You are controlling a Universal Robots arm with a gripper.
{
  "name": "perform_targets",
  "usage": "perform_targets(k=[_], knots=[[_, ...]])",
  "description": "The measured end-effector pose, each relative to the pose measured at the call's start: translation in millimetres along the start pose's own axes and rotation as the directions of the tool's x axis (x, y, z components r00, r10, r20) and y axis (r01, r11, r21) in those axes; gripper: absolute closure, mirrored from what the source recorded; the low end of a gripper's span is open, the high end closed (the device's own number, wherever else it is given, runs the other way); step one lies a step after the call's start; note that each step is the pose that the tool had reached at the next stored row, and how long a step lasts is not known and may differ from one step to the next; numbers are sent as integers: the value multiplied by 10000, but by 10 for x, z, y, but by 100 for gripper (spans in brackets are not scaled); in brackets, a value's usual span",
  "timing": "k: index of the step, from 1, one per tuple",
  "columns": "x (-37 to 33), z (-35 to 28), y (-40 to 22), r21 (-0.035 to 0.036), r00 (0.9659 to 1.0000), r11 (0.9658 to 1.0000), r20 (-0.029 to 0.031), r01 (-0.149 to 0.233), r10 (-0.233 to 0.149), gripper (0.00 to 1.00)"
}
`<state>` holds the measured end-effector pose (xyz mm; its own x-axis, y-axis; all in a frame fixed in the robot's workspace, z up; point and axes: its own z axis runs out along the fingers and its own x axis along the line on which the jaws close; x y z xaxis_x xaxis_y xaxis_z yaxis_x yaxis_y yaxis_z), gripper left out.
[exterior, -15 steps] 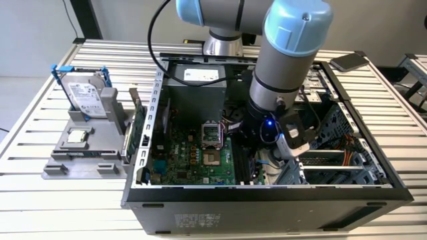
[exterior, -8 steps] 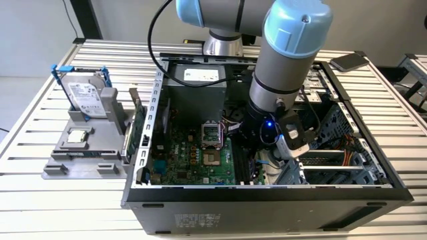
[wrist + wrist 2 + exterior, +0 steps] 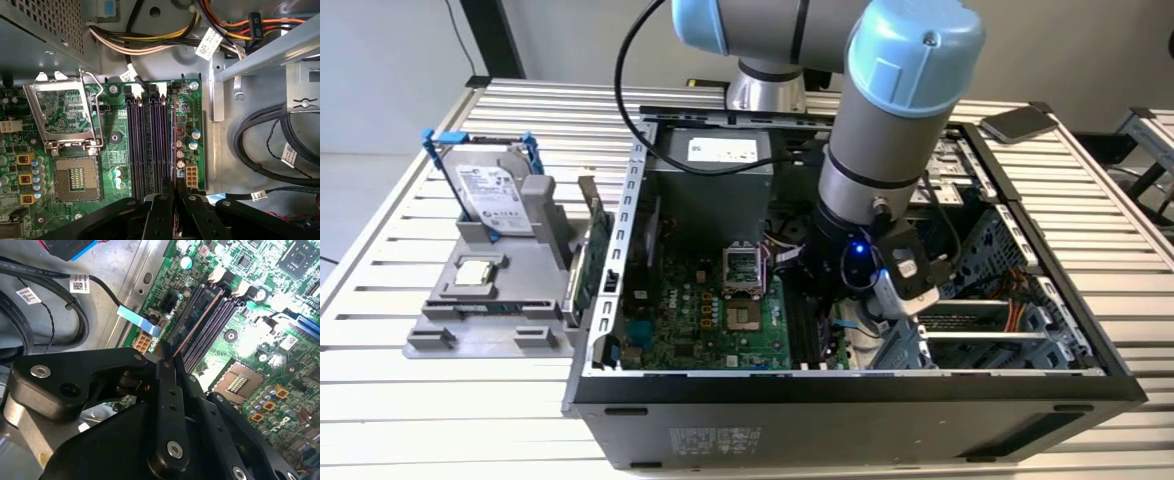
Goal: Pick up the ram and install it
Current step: 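Insert the ram into the slot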
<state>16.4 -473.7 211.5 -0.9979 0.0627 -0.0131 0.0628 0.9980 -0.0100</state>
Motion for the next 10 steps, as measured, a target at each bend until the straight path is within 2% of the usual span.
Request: perform_targets(k=[2, 10], knots=[[0, -1, 0, 1, 9999, 9999, 1, 111, -111, 100], [0, -46, -1, -5, 9999, 9999, 2, 129, -129, 100]])
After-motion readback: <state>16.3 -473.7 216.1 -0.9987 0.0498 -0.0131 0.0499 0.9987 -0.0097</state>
